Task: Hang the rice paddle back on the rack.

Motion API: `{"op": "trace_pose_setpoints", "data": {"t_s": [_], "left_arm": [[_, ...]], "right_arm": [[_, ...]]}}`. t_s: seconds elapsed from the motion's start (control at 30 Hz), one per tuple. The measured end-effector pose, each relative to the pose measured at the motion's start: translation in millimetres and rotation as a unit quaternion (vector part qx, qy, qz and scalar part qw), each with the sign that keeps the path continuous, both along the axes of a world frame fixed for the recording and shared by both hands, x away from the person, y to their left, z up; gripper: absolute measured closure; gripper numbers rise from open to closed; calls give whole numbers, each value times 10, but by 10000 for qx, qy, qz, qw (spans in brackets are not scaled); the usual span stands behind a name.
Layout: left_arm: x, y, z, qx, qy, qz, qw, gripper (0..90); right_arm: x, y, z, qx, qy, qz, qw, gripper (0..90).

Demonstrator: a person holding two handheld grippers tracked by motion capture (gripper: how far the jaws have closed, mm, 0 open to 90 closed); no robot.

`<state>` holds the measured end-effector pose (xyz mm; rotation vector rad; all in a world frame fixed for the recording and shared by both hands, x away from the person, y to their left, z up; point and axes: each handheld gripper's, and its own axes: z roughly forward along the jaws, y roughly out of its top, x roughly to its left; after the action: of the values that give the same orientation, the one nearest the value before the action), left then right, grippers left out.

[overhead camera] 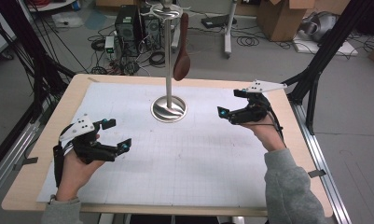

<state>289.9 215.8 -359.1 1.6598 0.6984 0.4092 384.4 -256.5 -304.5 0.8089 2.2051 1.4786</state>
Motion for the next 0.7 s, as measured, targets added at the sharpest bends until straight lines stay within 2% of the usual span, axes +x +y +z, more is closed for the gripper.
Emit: {"op": "trace_pose_setpoints", "data": {"t_s": [0.23, 0.37, 0.43, 0.5, 0.57, 0.63, 0.7], "left_arm": [[19, -57, -20, 41, 50, -51, 10000, 23], [22, -57, -24, 44, 45, -36, 10000, 23], [20, -45, -21, 30, 41, -20, 10000, 23], [15, -31, -16, 14, 39, -2, 10000, 23], [12, -22, -13, 1, 27, 6, 10000, 23], [11, -21, -13, -3, 29, 12, 10000, 22], [14, -20, -17, 16, 27, 10, 10000, 23]], "right_arm": [[-144, -123, -134, 115, -56, -53, 9999, 0], [-207, -167, -199, 35, -73, -134, 9999, 0], [-251, -202, -237, -36, -164, -219, 9996, 0], [-280, -234, -270, -14, -80, -222, 9997, 0], [-301, -272, -307, -51, -121, -289, 9995, 0], [-329, -309, -335, -47, -46, -305, 9995, 0], [-354, -350, -363, -14, -65, -349, 9994, 0]]}}
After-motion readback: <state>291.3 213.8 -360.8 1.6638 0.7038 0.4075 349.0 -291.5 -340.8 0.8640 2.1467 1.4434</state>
